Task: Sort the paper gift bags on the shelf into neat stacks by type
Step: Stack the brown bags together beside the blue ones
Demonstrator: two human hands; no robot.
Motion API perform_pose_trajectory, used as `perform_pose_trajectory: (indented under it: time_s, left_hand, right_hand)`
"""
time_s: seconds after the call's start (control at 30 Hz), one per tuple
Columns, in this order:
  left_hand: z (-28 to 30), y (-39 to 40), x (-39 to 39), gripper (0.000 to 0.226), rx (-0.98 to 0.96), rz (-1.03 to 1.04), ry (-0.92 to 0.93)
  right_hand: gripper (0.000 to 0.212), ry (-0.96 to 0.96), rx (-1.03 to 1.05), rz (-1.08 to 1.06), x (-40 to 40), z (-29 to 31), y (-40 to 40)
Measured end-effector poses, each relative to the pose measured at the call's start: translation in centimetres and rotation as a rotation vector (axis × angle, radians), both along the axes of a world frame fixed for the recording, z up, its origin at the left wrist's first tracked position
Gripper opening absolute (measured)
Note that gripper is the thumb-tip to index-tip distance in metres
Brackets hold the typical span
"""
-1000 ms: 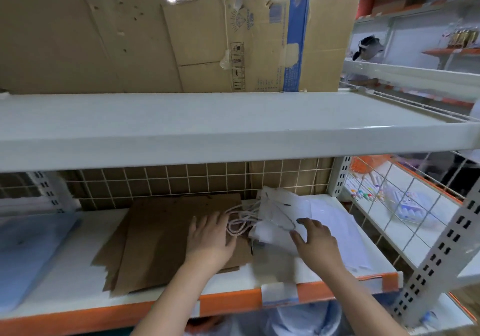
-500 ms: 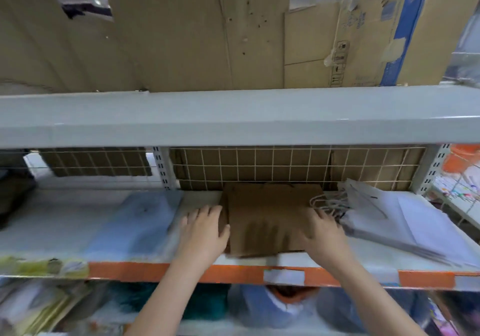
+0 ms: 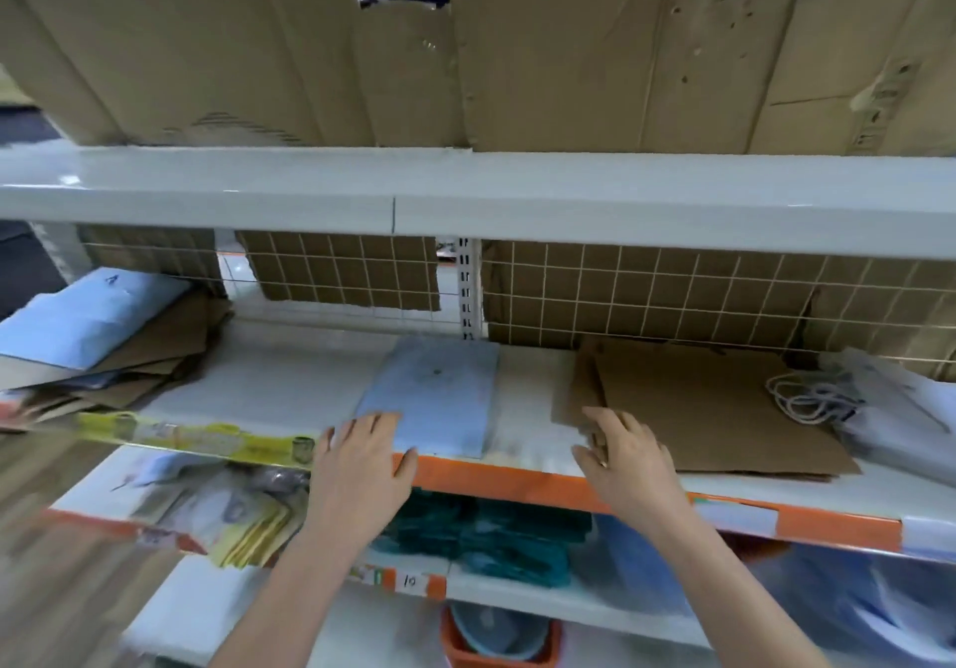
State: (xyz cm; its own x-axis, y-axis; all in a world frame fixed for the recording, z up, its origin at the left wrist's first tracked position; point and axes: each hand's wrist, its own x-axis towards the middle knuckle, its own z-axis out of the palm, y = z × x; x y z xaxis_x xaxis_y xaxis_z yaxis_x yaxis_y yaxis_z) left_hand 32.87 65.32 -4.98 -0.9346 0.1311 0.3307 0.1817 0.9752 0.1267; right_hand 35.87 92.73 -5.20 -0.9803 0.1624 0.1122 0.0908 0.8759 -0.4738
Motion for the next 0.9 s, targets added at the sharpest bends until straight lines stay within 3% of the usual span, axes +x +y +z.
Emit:
perform_pose_trajectory:
  time_s: [0.5,0.9]
  left_hand:
    - [-0.8,-15.9,-3.1,0.037,-0.006,0.188,-0.006]
    - [-2.1,-29.5,-11.1,0.043,0.056,0.294,-0.036]
  right_hand:
    - [0.050,-0.070,-0.024,0.205,-8.3,-2.1,-16.0]
    - [0.046,-0.102,-0.029,0.272,-17.9,-3.2,-29.5]
